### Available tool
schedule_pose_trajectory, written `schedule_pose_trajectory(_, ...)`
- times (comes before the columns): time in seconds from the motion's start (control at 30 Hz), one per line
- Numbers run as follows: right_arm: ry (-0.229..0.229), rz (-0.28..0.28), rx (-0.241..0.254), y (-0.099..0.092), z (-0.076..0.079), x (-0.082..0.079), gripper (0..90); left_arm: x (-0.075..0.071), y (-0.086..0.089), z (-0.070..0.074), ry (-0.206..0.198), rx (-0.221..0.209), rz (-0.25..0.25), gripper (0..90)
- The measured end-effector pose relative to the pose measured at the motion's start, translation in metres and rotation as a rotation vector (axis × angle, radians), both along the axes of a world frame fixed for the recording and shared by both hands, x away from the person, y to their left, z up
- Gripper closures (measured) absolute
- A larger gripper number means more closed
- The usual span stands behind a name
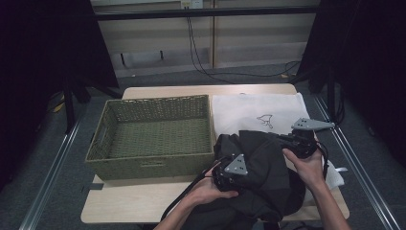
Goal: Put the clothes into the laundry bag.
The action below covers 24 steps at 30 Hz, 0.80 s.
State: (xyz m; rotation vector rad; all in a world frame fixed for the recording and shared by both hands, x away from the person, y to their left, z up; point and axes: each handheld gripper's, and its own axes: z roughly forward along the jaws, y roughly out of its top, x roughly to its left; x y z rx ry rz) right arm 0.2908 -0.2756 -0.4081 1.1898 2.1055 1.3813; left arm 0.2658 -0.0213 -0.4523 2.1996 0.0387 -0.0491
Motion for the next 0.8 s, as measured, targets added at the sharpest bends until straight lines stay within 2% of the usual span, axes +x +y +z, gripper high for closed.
schedule_pose_trajectory(0.03,-0.002,-0.001,0.001,0.0,0.001,0.002,87.6,-0.002,0.0,0.003,-0.008,-0.005,-0.005,73.4)
schedule_pose_trajectory(0.1,-0.014,-0.004,-0.001,0.001,0.004,0.004,87.7,-0.004,0.0,0.007,0.006,-0.012,-0.062,73.5)
schedule_pose_trajectory(0.13,-0.018,-0.006,0.0,0.002,0.005,0.005,87.6,-0.005,0.0,0.008,0.014,-0.025,-0.108,73.5)
schedule_pose_trajectory(0.17,-0.018,-0.008,0.001,0.002,0.007,0.008,87.7,-0.005,0.0,0.008,0.029,-0.031,-0.117,73.5)
schedule_pose_trajectory(0.27,-0.014,-0.012,-0.005,0.002,0.01,0.012,87.7,-0.006,-0.002,0.005,0.03,-0.016,-0.129,73.6)
schedule_pose_trajectory(0.33,-0.011,-0.011,0.001,0.002,0.011,0.014,87.6,-0.004,-0.004,0.002,0.049,-0.008,-0.11,73.4)
schedule_pose_trajectory(0.37,-0.011,-0.012,-0.005,0.002,0.012,0.015,87.7,-0.002,-0.006,0.0,0.053,0.01,-0.099,73.4)
schedule_pose_trajectory(0.4,-0.012,-0.01,-0.004,0.003,0.012,0.016,87.6,0.001,-0.009,-0.003,0.076,0.028,-0.067,73.3)
schedule_pose_trajectory(0.47,-0.012,-0.007,-0.005,0.006,0.013,0.014,87.6,0.008,-0.012,-0.006,0.092,0.051,-0.02,73.3)
schedule_pose_trajectory(0.5,-0.013,-0.002,-0.014,0.008,0.014,0.012,87.6,0.011,-0.013,-0.007,0.1,0.049,0.0,73.3)
schedule_pose_trajectory(0.53,-0.019,0.003,-0.018,0.01,0.015,0.01,87.6,0.014,-0.014,-0.007,0.118,0.043,0.044,73.3)
schedule_pose_trajectory(0.63,-0.031,0.016,-0.013,0.013,0.019,0.001,87.6,0.021,-0.016,-0.006,0.115,0.046,0.111,73.3)
schedule_pose_trajectory(0.67,-0.035,0.022,-0.016,0.014,0.02,-0.001,87.7,0.023,-0.016,-0.004,0.11,0.06,0.132,73.3)
schedule_pose_trajectory(0.7,-0.038,0.027,-0.021,0.015,0.02,-0.005,87.7,0.023,-0.017,-0.004,0.12,0.048,0.149,73.3)
schedule_pose_trajectory(0.73,-0.038,0.031,-0.026,0.015,0.021,-0.007,87.7,0.024,-0.017,-0.003,0.119,0.053,0.151,73.3)
schedule_pose_trajectory(0.77,-0.037,0.031,-0.026,0.015,0.021,-0.009,87.7,0.025,-0.017,-0.004,0.13,0.033,0.163,73.3)
schedule_pose_trajectory(0.8,-0.038,0.033,-0.019,0.015,0.02,-0.01,87.7,0.026,-0.017,-0.003,0.135,0.039,0.172,73.3)
